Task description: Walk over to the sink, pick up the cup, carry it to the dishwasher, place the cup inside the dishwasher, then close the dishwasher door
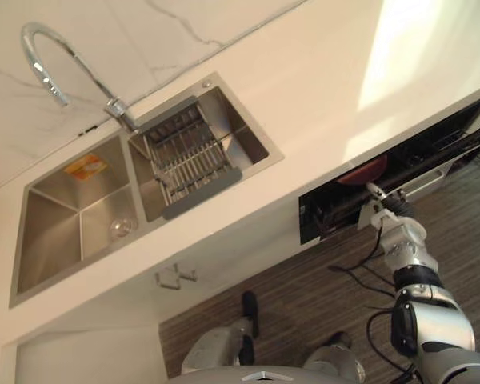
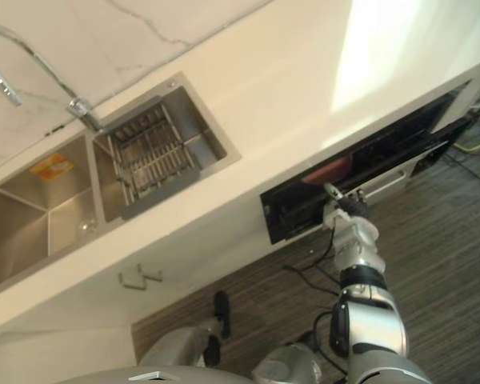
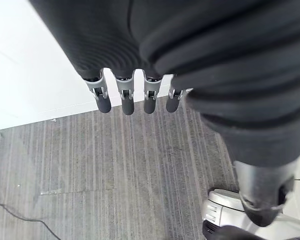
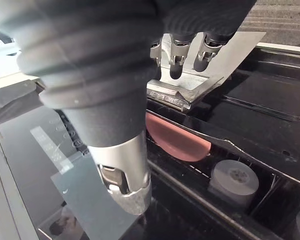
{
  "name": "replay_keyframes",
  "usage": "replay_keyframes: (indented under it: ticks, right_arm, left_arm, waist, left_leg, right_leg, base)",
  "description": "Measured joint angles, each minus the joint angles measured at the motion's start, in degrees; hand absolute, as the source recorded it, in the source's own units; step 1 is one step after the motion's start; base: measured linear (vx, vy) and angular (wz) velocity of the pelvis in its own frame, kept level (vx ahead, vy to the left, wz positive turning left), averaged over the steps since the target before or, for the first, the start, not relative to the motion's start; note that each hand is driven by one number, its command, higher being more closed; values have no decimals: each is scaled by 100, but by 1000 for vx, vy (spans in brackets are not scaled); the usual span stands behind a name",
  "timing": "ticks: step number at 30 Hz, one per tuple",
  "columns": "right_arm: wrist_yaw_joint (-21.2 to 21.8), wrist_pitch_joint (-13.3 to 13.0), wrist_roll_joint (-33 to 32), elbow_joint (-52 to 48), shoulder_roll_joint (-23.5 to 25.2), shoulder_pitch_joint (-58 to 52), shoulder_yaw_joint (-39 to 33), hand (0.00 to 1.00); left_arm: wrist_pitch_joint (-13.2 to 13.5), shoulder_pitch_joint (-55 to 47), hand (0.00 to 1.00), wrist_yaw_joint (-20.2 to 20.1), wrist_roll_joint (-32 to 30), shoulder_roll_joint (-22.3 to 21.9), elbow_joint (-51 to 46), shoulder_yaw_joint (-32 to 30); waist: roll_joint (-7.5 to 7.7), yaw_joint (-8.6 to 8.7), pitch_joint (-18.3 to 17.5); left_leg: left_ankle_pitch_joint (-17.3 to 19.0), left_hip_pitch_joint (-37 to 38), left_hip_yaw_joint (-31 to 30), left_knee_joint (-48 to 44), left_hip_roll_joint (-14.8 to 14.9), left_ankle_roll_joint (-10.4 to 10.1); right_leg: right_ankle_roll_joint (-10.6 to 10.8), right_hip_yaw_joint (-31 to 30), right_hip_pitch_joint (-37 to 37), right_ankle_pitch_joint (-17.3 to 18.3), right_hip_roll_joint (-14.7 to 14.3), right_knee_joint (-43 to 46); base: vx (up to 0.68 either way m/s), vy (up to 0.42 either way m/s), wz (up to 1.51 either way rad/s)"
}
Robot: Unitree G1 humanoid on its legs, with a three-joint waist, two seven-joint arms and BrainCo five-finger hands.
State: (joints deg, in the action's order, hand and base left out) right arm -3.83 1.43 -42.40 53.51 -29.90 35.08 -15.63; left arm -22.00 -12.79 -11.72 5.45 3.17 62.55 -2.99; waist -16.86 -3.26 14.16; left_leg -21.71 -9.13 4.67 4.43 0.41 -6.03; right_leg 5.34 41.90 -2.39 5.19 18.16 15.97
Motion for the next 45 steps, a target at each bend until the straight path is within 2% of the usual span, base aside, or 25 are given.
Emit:
replay_keyframes:
  ticks: [2,4,5,6,7,8,9,10,11,12,13,19,24,29,30,31,32,35,37,41,44,45]
  right_arm:
    - [-4,-5,0,209,-131,296,87,0]
    - [-1,-7,1,239,-297,555,264,0]
    - [0,-31,0,239,-394,795,380,0]
    - [21,-85,0,236,-451,926,406,0]
    - [10,-111,-3,257,-479,1046,410,0]
    - [-4,-135,-16,377,-475,1213,407,0]
    - [57,-199,-18,376,-473,1254,410,0]
    - [128,-239,-19,372,-447,1311,414,0]
    - [147,-243,-27,368,-433,1351,419,0]
    - [149,-249,-53,368,-408,1354,421,0]
    - [156,-287,-118,368,-377,1354,422,0]
    - [212,-720,-286,315,-215,1365,423,0]
    - [164,-721,-286,140,-73,1323,430,0]
    - [-100,-745,506,-1011,236,383,459,0]
    - [-136,-758,690,-1216,350,95,555,0]
    - [-253,-808,952,-1536,695,-361,772,0]
    - [-286,-829,1042,-1666,842,-572,840,0]
    - [-448,-994,1690,-2122,1678,-1672,1126,0]
    - [-547,-1058,1953,-2109,1917,-2170,1198,0]
    - [-705,-1117,2451,-2100,2127,-2934,1462,0]
    - [-638,-976,2495,-1853,2253,-3321,1508,0]
    - [-499,-851,2536,-1532,2266,-3382,1508,0]
  left_arm:
    - [31,-2,0,-16,53,-4,-1,156]
    - [120,15,0,-84,137,-9,-19,198]
    - [209,12,0,-110,299,-31,-23,202]
    - [250,119,0,-109,380,-24,-27,200]
    - [336,167,0,-104,457,-22,-34,200]
    - [469,210,0,-109,534,-24,-79,203]
    - [598,249,0,-107,571,-15,-127,200]
    - [682,332,0,-108,576,3,-122,199]
    - [707,363,0,-109,616,3,-120,197]
    - [744,348,0,-104,671,10,-123,191]
    - [886,424,0,-80,743,44,-192,186]
    - [1210,560,0,10,1007,58,-435,185]
    - [1443,613,0,129,1353,150,-461,185]
    - [1638,759,0,168,1698,244,-566,183]
    - [1663,773,0,172,1702,244,-577,187]
    - [1735,775,0,266,1791,254,-579,186]
    - [1744,775,0,297,1825,258,-580,185]
    - [1689,772,0,397,2078,310,-577,182]
    - [1621,745,0,393,2141,374,-570,183]
    - [1397,707,0,387,2160,417,-563,128]
    - [1236,623,0,324,2328,436,-556,85]
    - [1182,598,0,279,2382,439,-536,86]
  waist:
    - [-99,-45,105]
    - [-243,-136,168]
    - [-399,-151,214]
    - [-366,-156,336]
    - [-344,-157,380]
    - [-286,-178,474]
    - [-179,-159,574]
    - [23,-147,733]
    - [-29,-167,747]
    - [-42,-162,748]
    - [27,-115,797]
    - [99,-149,845]
    - [197,-154,918]
    - [280,-173,967]
    - [342,-156,966]
    - [497,-143,897]
    - [567,-137,833]
    - [925,-168,546]
    - [1056,-161,377]
    - [1198,-124,156]
    - [1293,-27,-40]
    - [1345,-16,-125]
  left_leg:
    - [22,-31,-98,-1,15,-17]
    - [225,-169,-214,-1,78,-10]
    - [681,-266,-275,1,177,66]
    - [688,-348,-305,0,127,281]
    - [737,-407,-312,35,102,222]
    - [919,-438,-300,37,85,26]
    - [1228,-482,-257,36,74,-270]
    - [1292,-507,-102,-66,29,-128]
    - [1175,-528,-135,-339,54,55]
    - [880,-529,-190,-331,75,232]
    - [817,-621,-264,-303,79,424]
    - [646,-688,-302,-11,165,277]
    - [650,-686,-257,28,327,279]
    - [557,-590,-131,-3,435,325]
    - [539,-492,-126,-4,429,317]
    - [561,-341,-101,-4,449,297]
    - [583,-306,-81,-3,463,276]
    - [767,-67,26,-1,548,205]
    - [852,30,84,0,593,198]
    - [996,254,317,30,651,167]
    - [1101,466,425,34,662,161]
    - [1147,554,483,34,666,164]
  right_leg:
    - [-42,14,-67,60,32,168]
    - [-94,-6,-327,130,54,443]
    - [-108,-26,-508,188,14,669]
    - [-104,-38,-642,267,121,893]
    - [-93,-32,-710,279,184,984]
    - [-78,-37,-739,260,207,971]
    - [-115,-25,-761,215,208,867]
    - [-192,-13,-791,188,288,807]
    - [-112,-33,-828,255,259,976]
    - [-127,-50,-862,317,251,1106]
    - [-88,-22,-898,416,271,1227]
    - [-210,-1,-1139,526,231,1402]
    - [-276,89,-1144,575,103,1351]
    - [-364,110,-1017,574,-9,1328]
    - [-354,111,-909,577,-10,1293]
    - [-328,57,-746,564,-59,1207]
    - [-311,-16,-724,554,-86,1156]
    - [-226,-190,-445,480,-308,725]
    - [-205,-214,-315,426,-401,518]
    - [-136,-382,-89,258,-601,83]
    - [-91,-445,172,121,-706,-260]
    - [-70,-477,281,61,-747,-411]
  base:
    - [-111,-24,12]
    - [-129,-59,-2]
    - [-115,-53,4]
    - [-104,-22,16]
    - [-115,-20,22]
    - [-102,-35,19]
    - [-73,-34,10]
    - [-18,-41,-2]
    - [16,-36,-11]
    - [0,-79,0]
    - [-33,-86,9]
    - [-34,-116,3]
    - [-30,-125,1]
    - [20,-114,2]
    - [113,-90,-1]
    - [119,-90,-4]
    - [106,-72,-12]
    - [80,-44,-19]
    - [65,-40,-14]
    - [39,-21,-30]
    - [65,-8,-19]
    - [83,-11,-19]
